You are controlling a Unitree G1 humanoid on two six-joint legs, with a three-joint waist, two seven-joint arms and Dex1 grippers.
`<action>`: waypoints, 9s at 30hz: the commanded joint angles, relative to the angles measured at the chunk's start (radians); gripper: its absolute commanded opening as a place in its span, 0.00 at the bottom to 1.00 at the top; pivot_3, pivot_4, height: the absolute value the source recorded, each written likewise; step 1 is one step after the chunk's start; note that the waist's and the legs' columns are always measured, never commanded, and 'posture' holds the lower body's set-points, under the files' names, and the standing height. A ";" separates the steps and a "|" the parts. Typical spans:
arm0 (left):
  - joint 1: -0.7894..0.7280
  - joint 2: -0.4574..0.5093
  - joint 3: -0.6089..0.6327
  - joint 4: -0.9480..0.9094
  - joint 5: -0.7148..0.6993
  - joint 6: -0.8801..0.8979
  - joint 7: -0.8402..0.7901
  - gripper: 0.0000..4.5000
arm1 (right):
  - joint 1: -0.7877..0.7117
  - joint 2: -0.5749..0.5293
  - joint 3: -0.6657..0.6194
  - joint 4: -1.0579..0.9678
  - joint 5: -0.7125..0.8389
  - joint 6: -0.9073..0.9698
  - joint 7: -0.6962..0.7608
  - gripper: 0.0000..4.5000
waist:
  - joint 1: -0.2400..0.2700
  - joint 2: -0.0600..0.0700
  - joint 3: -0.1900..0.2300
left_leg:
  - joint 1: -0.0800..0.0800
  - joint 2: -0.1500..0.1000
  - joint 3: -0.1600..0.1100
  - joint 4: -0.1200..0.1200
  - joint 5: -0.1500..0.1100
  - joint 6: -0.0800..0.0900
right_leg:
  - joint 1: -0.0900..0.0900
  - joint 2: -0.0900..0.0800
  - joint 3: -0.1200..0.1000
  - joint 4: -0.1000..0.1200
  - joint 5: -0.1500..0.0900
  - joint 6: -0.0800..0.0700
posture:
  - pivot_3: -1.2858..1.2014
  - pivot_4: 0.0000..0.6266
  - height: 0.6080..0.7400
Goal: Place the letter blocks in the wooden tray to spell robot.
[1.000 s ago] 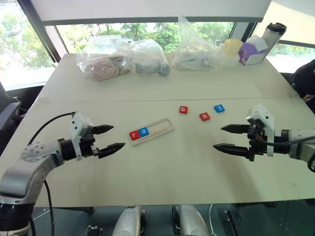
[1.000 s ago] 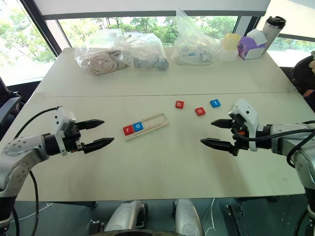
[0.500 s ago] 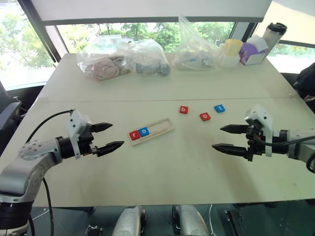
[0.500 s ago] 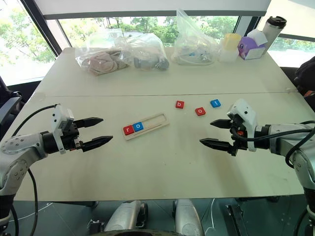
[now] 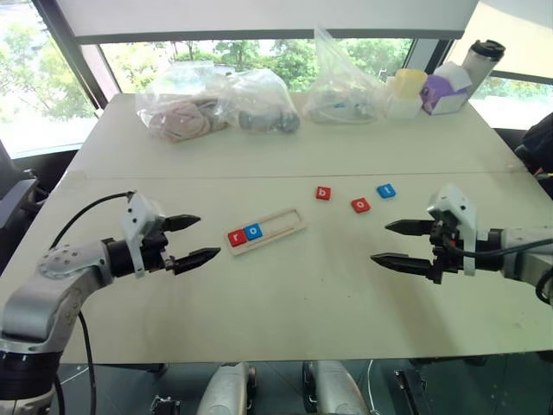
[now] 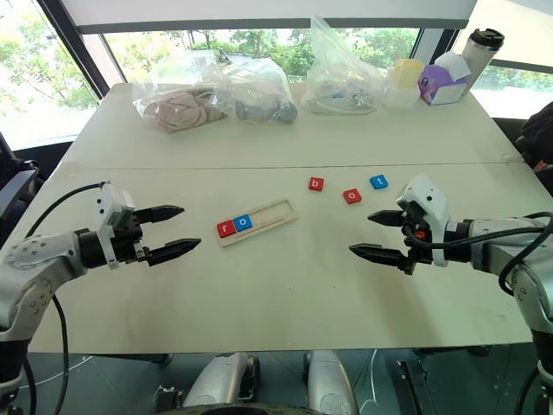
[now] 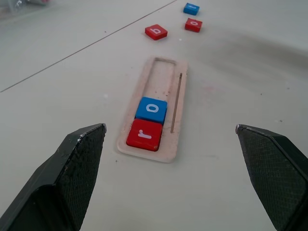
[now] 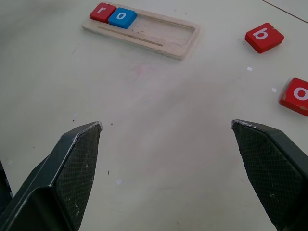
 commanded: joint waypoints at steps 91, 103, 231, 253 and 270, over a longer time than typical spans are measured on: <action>-0.556 -0.460 -0.473 0.997 0.540 -0.789 -0.388 0.71 | 0.115 0.036 -0.066 -0.223 0.113 0.039 -0.237 1.00 | 0.023 -0.001 -0.001 | 0.000 -0.002 0.000 0.010 -0.001 0.003 | 0.005 0.003 -0.002 0.002 0.004 0.007 | 0.52 0.24 1.00; -0.544 -0.456 -0.430 0.940 0.492 -0.739 -0.375 0.99 | 0.116 0.044 -0.059 -0.226 0.120 0.041 -0.246 1.00 | 0.022 -0.001 -0.001 | 0.000 -0.001 -0.001 0.015 -0.003 0.005 | 0.007 0.002 -0.001 0.002 0.004 0.007 | 0.52 0.24 1.00; -0.185 -0.206 -0.154 0.086 0.081 -0.103 -0.024 1.00 | -0.496 -0.019 0.183 0.055 1.066 0.460 -1.556 0.99 | -0.028 0.002 0.005 | -0.015 0.003 0.000 0.015 0.001 0.002 | -0.007 0.012 0.002 0.002 0.005 0.006 | 0.52 0.24 1.00; -0.174 -0.202 -0.152 0.052 0.088 -0.111 -0.010 1.00 | -0.415 -0.220 0.586 0.736 -0.529 -0.955 0.452 0.99 | -0.006 0.004 0.007 | -0.013 0.002 0.006 0.016 -0.002 0.006 | -0.008 0.005 0.004 0.001 0.007 0.010 | 0.52 0.24 1.00; -0.142 -0.168 -0.132 0.001 0.072 -0.088 0.010 1.00 | -0.488 -0.031 0.559 0.886 -0.606 -0.948 0.549 0.99 | -0.003 0.005 0.007 | -0.013 0.001 0.005 0.016 -0.001 0.004 | -0.008 0.001 0.004 0.001 0.007 0.006 | 0.52 0.24 1.00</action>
